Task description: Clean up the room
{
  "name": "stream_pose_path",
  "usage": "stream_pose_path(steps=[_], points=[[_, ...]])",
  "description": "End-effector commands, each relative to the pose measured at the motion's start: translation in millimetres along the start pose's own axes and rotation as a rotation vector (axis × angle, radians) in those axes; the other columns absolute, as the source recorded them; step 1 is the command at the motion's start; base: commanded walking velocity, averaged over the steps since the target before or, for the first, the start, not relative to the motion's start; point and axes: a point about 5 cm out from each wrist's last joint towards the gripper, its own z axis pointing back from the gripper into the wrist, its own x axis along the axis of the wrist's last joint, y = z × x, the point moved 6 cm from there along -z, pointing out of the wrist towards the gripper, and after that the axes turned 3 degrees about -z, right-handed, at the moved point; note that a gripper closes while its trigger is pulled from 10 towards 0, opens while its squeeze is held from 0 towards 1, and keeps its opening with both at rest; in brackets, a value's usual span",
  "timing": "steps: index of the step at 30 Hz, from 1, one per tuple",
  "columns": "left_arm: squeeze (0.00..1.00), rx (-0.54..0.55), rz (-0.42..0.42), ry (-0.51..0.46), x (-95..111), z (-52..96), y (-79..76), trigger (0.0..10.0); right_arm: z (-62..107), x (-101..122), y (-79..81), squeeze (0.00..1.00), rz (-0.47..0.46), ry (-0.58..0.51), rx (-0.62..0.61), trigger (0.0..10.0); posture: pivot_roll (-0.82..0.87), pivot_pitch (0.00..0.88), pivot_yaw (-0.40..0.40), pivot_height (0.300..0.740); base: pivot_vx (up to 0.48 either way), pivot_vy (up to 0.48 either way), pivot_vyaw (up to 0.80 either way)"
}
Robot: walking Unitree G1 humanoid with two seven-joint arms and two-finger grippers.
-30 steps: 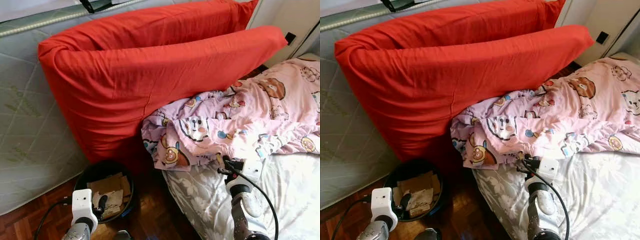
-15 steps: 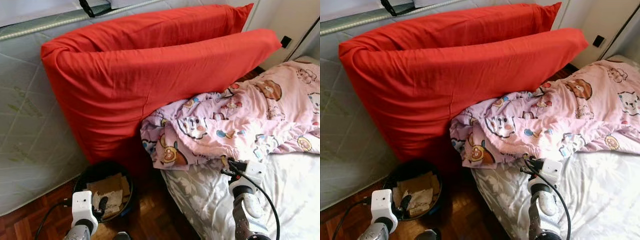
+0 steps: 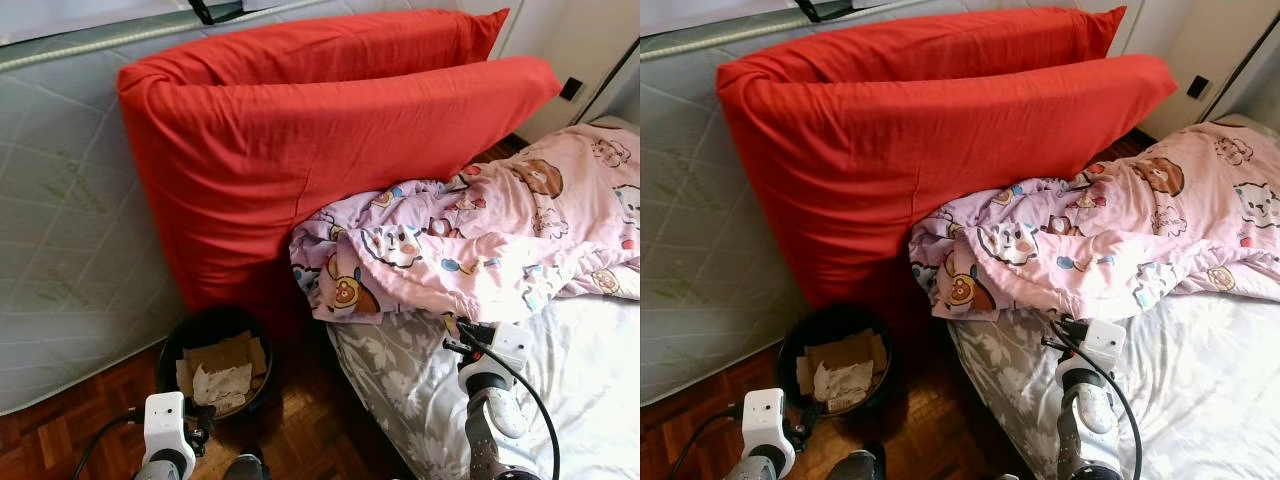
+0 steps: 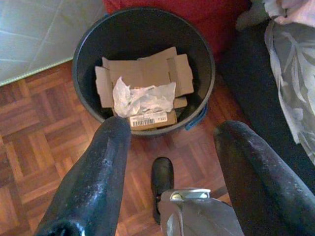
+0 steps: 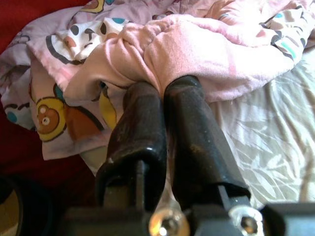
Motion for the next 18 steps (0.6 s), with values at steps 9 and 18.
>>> stream_pose_path(steps=[9, 18], points=[[0.0, 0.009, 0.004, 0.046, -14.2, 4.9, 2.7, 10.0, 1.6, 4.2, -9.8, 0.0, 0.053, -0.018, -0.021, 10.0, 0.14, 0.161, -0.044, 0.74, -0.257, 0.0, 0.0], [0.0, 0.011, 0.002, 0.052, -15.9, 5.7, 5.1, 10.0, 4.3, 5.3, -20.5, 0.0, 0.051, -0.03, -0.072, 10.0, 0.14, 0.143, -0.041, 0.74, -0.265, 0.0, 0.0]])
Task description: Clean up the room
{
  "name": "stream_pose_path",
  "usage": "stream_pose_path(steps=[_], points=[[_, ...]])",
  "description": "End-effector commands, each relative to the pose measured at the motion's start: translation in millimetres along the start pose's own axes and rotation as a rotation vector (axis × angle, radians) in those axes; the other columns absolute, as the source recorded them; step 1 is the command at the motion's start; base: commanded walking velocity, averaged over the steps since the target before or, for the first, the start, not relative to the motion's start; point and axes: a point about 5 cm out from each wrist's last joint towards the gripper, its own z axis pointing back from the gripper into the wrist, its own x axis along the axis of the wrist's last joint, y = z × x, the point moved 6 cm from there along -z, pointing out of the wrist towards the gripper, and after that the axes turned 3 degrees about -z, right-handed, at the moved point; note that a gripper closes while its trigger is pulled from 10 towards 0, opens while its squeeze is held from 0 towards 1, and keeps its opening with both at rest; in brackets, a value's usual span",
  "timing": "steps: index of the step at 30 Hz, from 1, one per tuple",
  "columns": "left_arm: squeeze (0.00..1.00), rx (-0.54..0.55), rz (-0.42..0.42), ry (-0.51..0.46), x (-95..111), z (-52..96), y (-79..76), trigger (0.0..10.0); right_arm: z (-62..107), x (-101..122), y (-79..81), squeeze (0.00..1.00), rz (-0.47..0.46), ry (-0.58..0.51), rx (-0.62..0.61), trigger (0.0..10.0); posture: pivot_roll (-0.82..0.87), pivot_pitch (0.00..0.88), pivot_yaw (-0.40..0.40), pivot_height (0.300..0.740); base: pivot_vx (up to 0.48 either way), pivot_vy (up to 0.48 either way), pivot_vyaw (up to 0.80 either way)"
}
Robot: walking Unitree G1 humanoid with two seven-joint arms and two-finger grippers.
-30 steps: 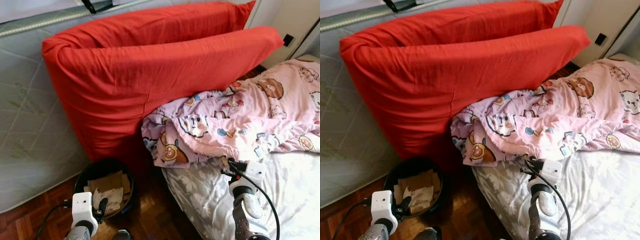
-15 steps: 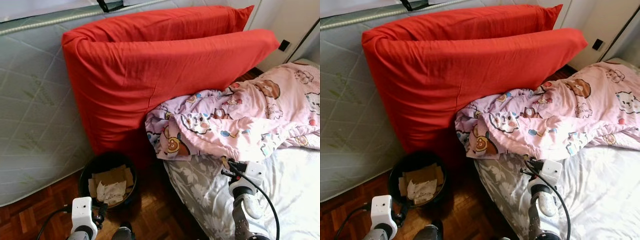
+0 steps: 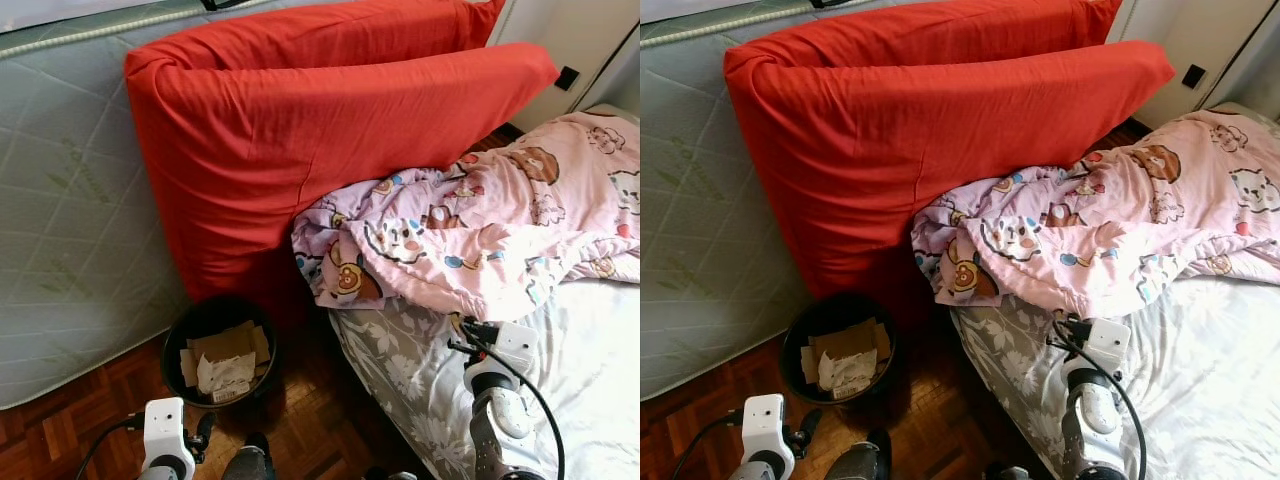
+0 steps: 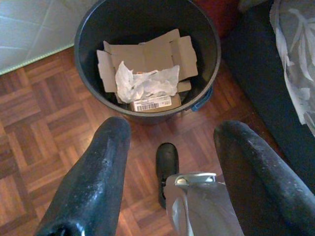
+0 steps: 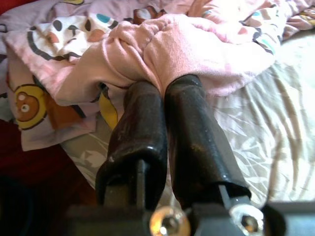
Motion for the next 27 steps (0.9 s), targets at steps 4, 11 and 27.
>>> stream_pose_path(steps=[4, 11, 27], points=[[0.0, 0.01, -0.002, 0.03, -10.1, 4.4, 5.0, 10.0, 3.4, 1.0, -13.6, 0.0, 0.008, -0.013, -0.044, 10.0, 0.14, 0.137, -0.04, 0.74, -0.267, 0.0, 0.0], [0.0, 0.009, -0.008, 0.029, -9.9, 4.4, 5.5, 10.0, 2.8, 8.3, -16.3, 0.0, 0.049, -0.048, -0.054, 10.0, 0.14, 0.132, -0.038, 0.74, -0.268, 0.0, 0.0], [0.0, 0.006, -0.006, -0.012, -1.0, 2.6, 3.8, 10.0, 3.5, 6.6, -14.6, 0.0, 0.028, -0.046, -0.052, 10.0, 0.14, 0.149, -0.038, 0.74, -0.277, 0.0, 0.0]])
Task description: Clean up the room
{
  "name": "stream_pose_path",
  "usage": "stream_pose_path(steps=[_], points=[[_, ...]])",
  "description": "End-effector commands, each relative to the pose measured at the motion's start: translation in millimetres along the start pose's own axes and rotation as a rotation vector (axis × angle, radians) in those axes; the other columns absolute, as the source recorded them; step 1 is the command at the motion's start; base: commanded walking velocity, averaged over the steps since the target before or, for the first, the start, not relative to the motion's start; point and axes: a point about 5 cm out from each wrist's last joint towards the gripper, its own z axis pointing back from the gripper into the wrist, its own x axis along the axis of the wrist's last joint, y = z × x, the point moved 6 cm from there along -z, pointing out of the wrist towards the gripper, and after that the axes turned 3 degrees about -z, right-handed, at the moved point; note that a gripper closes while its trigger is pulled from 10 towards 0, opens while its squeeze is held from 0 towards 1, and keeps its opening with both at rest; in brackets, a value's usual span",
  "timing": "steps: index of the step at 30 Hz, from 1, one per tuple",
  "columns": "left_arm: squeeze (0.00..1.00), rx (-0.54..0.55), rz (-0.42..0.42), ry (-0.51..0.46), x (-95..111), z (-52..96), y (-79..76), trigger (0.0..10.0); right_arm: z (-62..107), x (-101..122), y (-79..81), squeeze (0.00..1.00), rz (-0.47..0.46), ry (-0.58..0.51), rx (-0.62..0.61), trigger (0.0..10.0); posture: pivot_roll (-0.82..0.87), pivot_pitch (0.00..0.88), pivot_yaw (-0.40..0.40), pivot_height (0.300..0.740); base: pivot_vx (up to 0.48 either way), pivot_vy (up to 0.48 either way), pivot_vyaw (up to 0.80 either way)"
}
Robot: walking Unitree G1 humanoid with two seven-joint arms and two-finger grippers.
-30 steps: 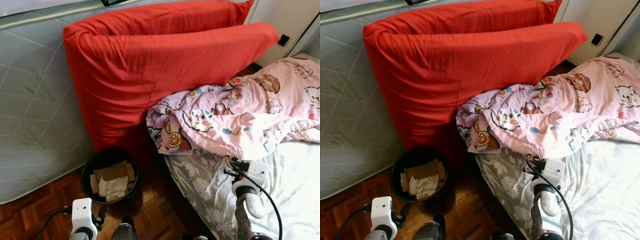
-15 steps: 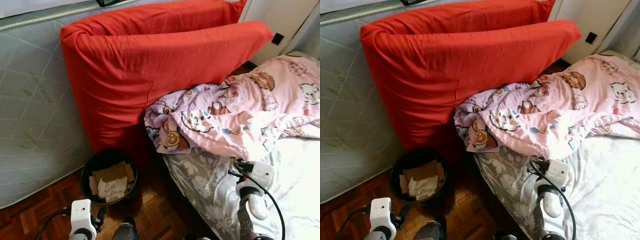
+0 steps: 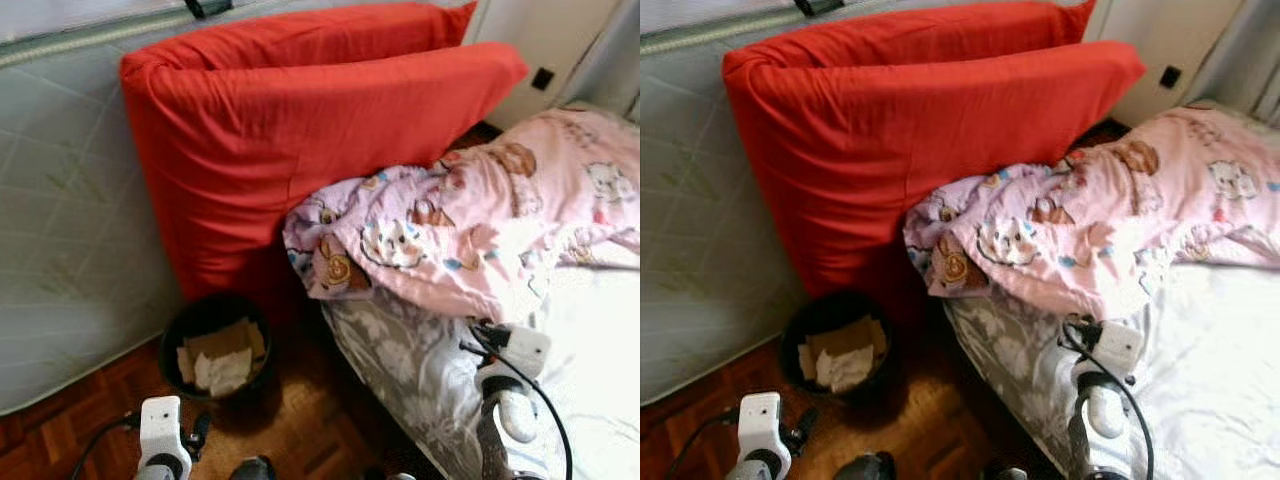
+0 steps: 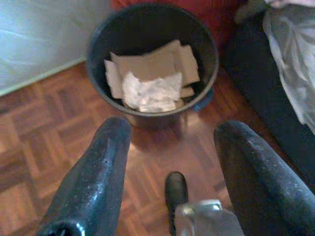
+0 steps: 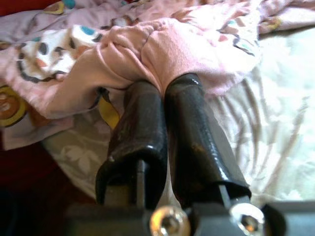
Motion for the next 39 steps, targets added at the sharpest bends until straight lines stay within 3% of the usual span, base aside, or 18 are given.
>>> stream_pose_path(steps=[1, 22, 30, 37, 39], points=[[0.0, 0.001, 0.006, 0.036, -13.8, 6.2, -0.4, 10.0, 2.5, -0.5, -4.6, 0.0, 0.003, -0.004, -0.005, 10.0, 0.14, 0.15, -0.039, 0.74, -0.277, 0.0, 0.0], [0.0, 0.0, 0.012, 0.016, -11.7, 6.7, -4.4, 10.0, 10.4, 5.3, 13.9, 0.0, 0.02, -0.059, 0.074, 10.0, 0.14, 0.163, -0.05, 0.74, -0.281, 0.0, 0.0], [0.0, 0.003, 0.011, 0.025, -14.8, 8.1, -4.3, 10.0, 14.0, -0.2, 13.1, 0.0, 0.014, -0.039, 0.076, 10.0, 0.13, 0.166, -0.052, 0.74, -0.283, 0.0, 0.0], [0.0, 0.01, 0.001, 0.043, -19.1, 9.4, -3.3, 10.0, 13.4, -2.8, 14.9, 0.0, -0.012, -0.016, 0.077, 10.0, 0.13, 0.169, -0.054, 0.74, 0.0, 0.0, 0.0], [0.0, 0.011, 0.001, 0.046, -20.0, 9.8, -3.1, 10.0, 14.2, 3.1, 24.2, 0.0, 0.0, -0.044, 0.126, 10.0, 0.13, 0.169, -0.054, 0.74, 0.0, 0.0, 0.0]])
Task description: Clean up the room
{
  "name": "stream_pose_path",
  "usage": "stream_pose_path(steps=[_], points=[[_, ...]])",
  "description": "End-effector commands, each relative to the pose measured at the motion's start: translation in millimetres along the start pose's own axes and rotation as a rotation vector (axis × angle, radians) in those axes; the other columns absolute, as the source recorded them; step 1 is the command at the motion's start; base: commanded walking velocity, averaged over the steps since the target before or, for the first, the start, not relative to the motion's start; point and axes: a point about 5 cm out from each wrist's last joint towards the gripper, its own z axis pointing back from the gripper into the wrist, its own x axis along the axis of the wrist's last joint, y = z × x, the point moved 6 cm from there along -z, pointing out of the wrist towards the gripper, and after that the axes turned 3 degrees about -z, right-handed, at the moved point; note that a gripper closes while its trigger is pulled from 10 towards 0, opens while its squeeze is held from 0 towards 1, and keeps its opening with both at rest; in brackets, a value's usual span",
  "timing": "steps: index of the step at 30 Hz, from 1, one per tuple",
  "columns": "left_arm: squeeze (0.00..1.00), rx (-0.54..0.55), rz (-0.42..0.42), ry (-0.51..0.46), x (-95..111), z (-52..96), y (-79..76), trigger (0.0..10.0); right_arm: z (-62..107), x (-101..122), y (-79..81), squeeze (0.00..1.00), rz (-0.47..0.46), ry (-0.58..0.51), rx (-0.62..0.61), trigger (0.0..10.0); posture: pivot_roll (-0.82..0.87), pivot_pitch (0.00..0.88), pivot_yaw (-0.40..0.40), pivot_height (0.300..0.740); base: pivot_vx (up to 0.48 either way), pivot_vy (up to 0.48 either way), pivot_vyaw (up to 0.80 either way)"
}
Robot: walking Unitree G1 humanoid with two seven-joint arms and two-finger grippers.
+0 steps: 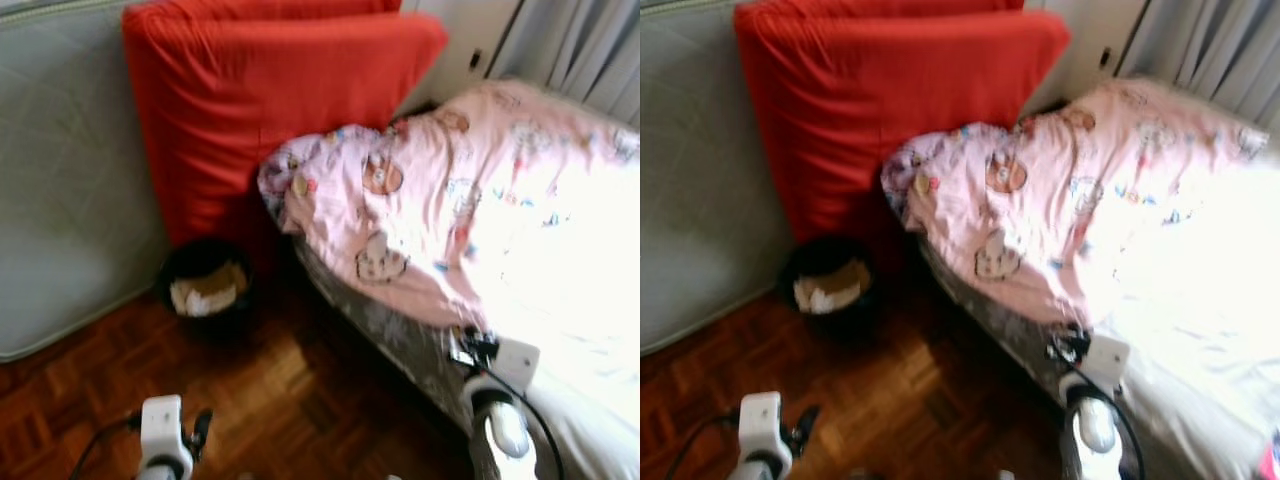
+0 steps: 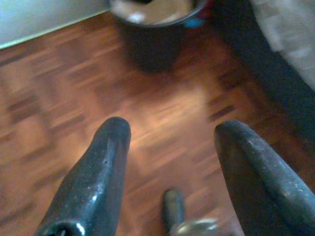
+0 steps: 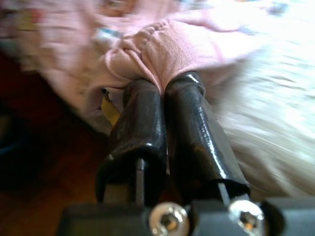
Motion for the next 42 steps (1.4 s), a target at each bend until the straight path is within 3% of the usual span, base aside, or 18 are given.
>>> stream_pose_path(steps=[1, 3, 10, 15, 28, 29, 30, 41, 42], points=[[0.0, -0.003, 0.0, 0.06, -18.0, 6.8, -1.3, 10.0, 2.6, 4.3, 6.9, 0.0, 0.031, -0.025, 0.046, 10.0, 0.13, 0.169, -0.054, 0.74, 0.0, 0.0, 0.0], [0.0, -0.004, -0.002, 0.065, -19.2, 7.1, -1.8, 10.0, 3.8, 2.1, 15.5, 0.0, 0.054, -0.019, 0.092, 10.0, 0.13, 0.17, -0.056, 0.74, 0.0, 0.0, 0.0], [0.0, -0.006, -0.003, 0.071, -20.4, 7.1, -3.4, 10.0, 5.7, -8.0, 20.7, 0.0, 0.054, 0.029, 0.114, 10.0, 0.13, 0.168, -0.058, 0.74, 0.0, 0.0, 0.0], [0.0, -0.008, -0.007, 0.078, -21.9, 7.5, -3.7, 10.0, 8.2, -25.3, 11.0, 0.0, 0.082, 0.118, 0.074, 10.0, 0.13, 0.169, -0.06, 0.74, 0.0, 0.0, 0.0], [0.0, -0.01, -0.013, 0.092, -25.3, 8.5, -3.9, 10.0, 20.5, -57.4, -3.1, 0.0, 0.006, 0.256, 0.022, 10.0, 0.13, 0.173, -0.062, 0.74, 0.0, 0.0, 0.0], [0.0, -0.011, -0.015, 0.092, -25.4, 8.5, -4.2, 10.0, 21.6, -59.5, -3.0, 0.38, 0.004, 0.265, 0.025, 10.0, 0.13, 0.172, -0.062, 0.74, 0.0, 0.0, 0.0], [0.0, -0.011, -0.015, 0.092, -25.4, 8.5, -4.5, 10.0, 21.8, -59.9, -2.6, 1.0, 0.004, 0.266, 0.028, 10.0, 0.13, 0.172, -0.062, 0.74, 0.0, 0.0, 0.0], [0.0, -0.016, -0.017, 0.092, -25.6, 8.5, -6.4, 10.0, 23.7, -64.8, -3.0, 1.0, -0.003, 0.284, 0.033, 10.0, 0.13, 0.173, -0.061, 0.74, 0.0, 0.0, 0.0], [0.0, -0.017, -0.017, 0.092, -25.5, 8.5, -6.6, 10.0, 24.3, -66.1, -3.2, 0.95, 0.0, 0.29, 0.033, 10.0, 0.13, 0.172, -0.06, 0.74, 0.0, 0.0, 0.0]])
